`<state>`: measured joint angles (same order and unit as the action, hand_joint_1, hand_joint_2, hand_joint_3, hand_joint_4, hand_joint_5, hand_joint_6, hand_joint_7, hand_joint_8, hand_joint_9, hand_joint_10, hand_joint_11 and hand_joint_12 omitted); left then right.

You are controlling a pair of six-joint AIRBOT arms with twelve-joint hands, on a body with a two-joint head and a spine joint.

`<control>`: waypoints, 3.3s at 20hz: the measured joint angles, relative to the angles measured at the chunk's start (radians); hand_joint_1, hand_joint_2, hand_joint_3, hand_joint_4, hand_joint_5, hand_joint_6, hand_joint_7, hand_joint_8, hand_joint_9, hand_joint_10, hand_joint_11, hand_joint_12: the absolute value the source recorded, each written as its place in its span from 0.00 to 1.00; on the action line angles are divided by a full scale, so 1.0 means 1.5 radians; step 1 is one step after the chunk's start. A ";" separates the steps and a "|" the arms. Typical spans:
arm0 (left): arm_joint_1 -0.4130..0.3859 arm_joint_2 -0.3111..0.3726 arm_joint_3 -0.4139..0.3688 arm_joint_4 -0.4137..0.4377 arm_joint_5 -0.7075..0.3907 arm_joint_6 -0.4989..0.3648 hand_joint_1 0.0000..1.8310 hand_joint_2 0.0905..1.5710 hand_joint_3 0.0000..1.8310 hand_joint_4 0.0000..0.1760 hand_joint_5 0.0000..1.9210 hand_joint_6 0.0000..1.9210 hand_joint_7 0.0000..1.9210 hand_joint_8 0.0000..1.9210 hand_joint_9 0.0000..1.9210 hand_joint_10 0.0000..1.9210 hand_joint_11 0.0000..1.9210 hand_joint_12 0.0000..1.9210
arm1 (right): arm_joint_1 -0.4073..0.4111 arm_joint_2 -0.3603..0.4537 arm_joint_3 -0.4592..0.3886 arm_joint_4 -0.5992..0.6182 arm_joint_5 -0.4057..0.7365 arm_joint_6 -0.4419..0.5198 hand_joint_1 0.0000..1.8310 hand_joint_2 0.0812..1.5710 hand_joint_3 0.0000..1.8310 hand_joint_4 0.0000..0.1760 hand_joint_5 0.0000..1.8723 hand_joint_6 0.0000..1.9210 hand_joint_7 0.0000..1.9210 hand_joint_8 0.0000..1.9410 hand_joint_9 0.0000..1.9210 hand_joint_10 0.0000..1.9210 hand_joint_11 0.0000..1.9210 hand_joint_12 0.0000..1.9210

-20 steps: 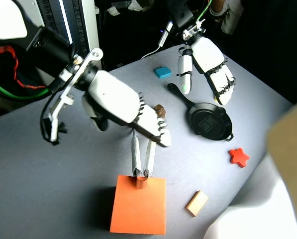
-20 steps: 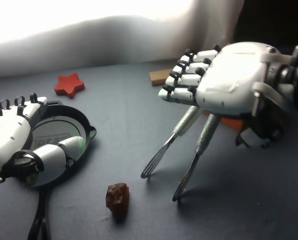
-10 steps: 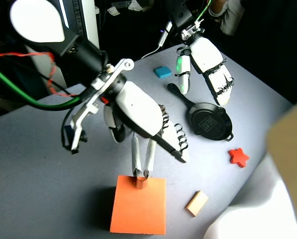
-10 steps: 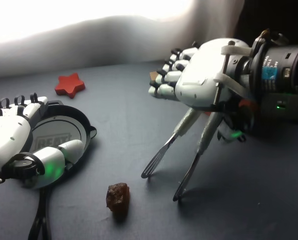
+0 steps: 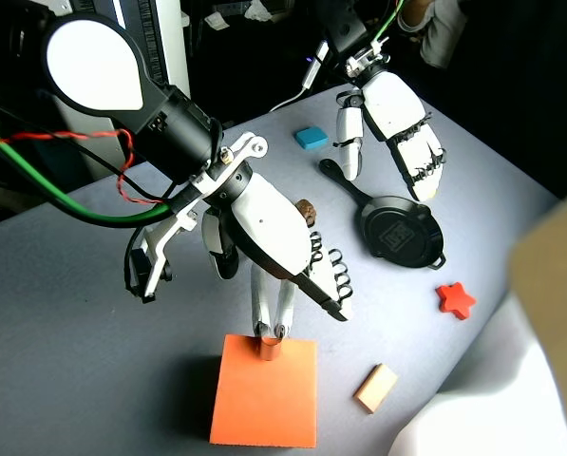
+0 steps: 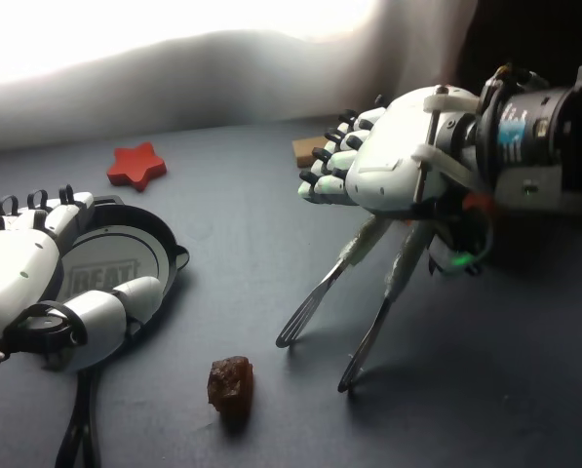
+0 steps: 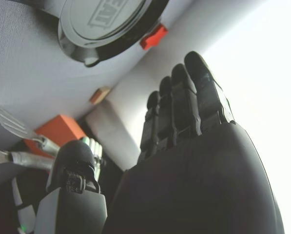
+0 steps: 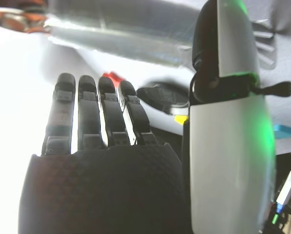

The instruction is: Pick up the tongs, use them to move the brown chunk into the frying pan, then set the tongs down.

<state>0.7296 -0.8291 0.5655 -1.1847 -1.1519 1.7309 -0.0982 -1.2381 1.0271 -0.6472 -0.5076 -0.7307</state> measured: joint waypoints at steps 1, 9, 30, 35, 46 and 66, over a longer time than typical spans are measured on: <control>0.000 -0.002 0.001 -0.001 -0.001 0.000 0.06 0.79 0.00 0.07 0.05 0.00 0.08 0.00 0.09 0.00 0.00 0.33 | 0.000 -0.003 0.007 0.017 0.000 -0.020 0.63 0.53 0.00 0.00 0.00 0.00 0.00 0.00 0.00 0.00 0.00 0.00; 0.003 -0.007 0.002 -0.001 0.001 0.000 0.05 0.79 0.00 0.09 0.05 0.00 0.08 0.00 0.08 0.00 0.00 0.33 | -0.034 -0.033 0.066 0.023 0.037 -0.069 0.63 0.53 0.00 0.00 0.00 0.00 0.00 0.00 0.00 0.00 0.00 0.00; 0.003 -0.007 0.002 -0.004 -0.001 0.000 0.08 0.78 0.00 0.07 0.06 0.00 0.09 0.00 0.09 0.00 0.00 0.34 | -0.063 -0.068 0.122 0.065 0.068 -0.087 0.61 0.57 0.01 0.00 0.09 0.03 0.11 0.01 0.08 0.04 0.00 0.35; 0.007 -0.015 0.005 -0.005 0.002 -0.003 0.08 0.79 0.00 0.07 0.07 0.00 0.09 0.00 0.10 0.00 0.00 0.34 | -0.063 -0.070 0.122 0.065 0.069 -0.093 0.62 0.58 0.01 0.00 0.17 0.06 0.19 0.02 0.13 0.08 0.00 0.58; 0.007 -0.015 0.007 -0.005 -0.001 -0.003 0.06 0.79 0.00 0.06 0.06 0.00 0.08 0.00 0.09 0.00 0.00 0.34 | -0.063 -0.074 0.122 0.065 0.072 -0.093 0.65 0.64 0.02 0.00 0.25 0.26 0.36 0.03 0.19 0.38 0.00 0.82; 0.007 -0.016 0.014 -0.006 -0.006 -0.003 0.04 0.79 0.00 0.06 0.06 0.00 0.08 0.00 0.09 0.00 0.00 0.33 | -0.007 -0.031 0.066 0.063 0.042 -0.036 0.60 0.77 0.00 0.00 0.40 0.68 0.50 0.01 0.35 0.34 0.15 0.81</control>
<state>0.7395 -0.8524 0.5861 -1.1931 -1.1603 1.7264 -0.1081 -1.2839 1.1259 -0.5533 -0.4442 -0.7845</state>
